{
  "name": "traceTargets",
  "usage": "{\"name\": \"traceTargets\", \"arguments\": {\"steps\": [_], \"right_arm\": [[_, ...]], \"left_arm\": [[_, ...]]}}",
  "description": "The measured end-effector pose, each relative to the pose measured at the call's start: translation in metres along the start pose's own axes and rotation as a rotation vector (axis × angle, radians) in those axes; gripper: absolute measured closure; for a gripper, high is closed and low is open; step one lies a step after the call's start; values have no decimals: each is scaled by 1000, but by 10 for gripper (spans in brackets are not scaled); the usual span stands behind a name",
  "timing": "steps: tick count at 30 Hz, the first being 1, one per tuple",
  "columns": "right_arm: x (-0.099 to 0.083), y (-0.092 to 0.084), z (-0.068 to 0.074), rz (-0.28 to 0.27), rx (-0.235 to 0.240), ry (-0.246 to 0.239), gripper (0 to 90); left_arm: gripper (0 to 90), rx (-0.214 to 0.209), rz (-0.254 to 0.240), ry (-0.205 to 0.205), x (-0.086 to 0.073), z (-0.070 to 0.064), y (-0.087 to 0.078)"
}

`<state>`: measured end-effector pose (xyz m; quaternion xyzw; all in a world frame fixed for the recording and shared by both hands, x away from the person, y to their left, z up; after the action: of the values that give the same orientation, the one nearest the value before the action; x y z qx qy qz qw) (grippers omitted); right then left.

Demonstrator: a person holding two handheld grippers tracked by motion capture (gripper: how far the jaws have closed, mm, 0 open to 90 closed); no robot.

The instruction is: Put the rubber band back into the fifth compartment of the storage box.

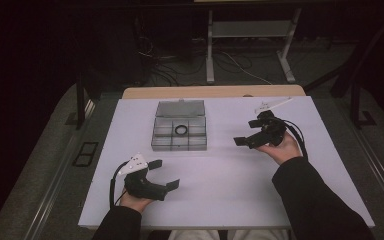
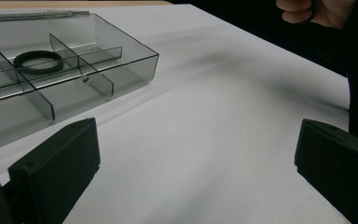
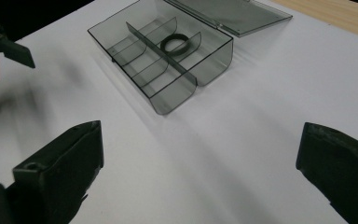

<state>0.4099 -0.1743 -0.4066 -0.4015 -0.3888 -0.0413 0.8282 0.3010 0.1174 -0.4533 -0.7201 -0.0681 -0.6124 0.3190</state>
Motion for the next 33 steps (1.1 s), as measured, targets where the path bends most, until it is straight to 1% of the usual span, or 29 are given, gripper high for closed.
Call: {"name": "traceTargets", "arguments": {"steps": [6, 9, 16, 21, 23, 30, 33], "right_arm": [[-16, -15, -1, -15, -1, 11, 2], [-25, -22, -3, -14, -7, 12, 2], [-44, -36, -5, -37, -12, 33, 2], [-59, -45, -4, -43, -19, 27, 2], [-66, -48, -3, -43, -27, 21, 2], [-93, -56, -1, -48, -29, 38, 2], [-102, -58, -2, -61, -44, 21, 2]], "left_arm": [[0, -1, -1, -3, 0, 0, 0], [0, -1, 1, -1, 0, 0, 0], [0, 0, 2, -4, -1, 0, 0], [0, 2, 3, -2, -1, -1, 0], [0, 2, 3, -2, -1, -1, 0], [0, 3, 5, -3, -1, -1, 0], [0, 5, 4, -4, -1, -1, 0]]}}
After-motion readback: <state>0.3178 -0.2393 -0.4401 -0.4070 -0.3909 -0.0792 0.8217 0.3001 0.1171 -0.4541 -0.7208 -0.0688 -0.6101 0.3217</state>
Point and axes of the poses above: each handheld gripper's, and its own axes: y roughly forward along the jaws, x roughly out of its top, z roughly to its left, the point moved 7 cm from there along y, roughly forward along the jaws, and after that the axes turned 13 degrees about y, right-handed, at the moved point
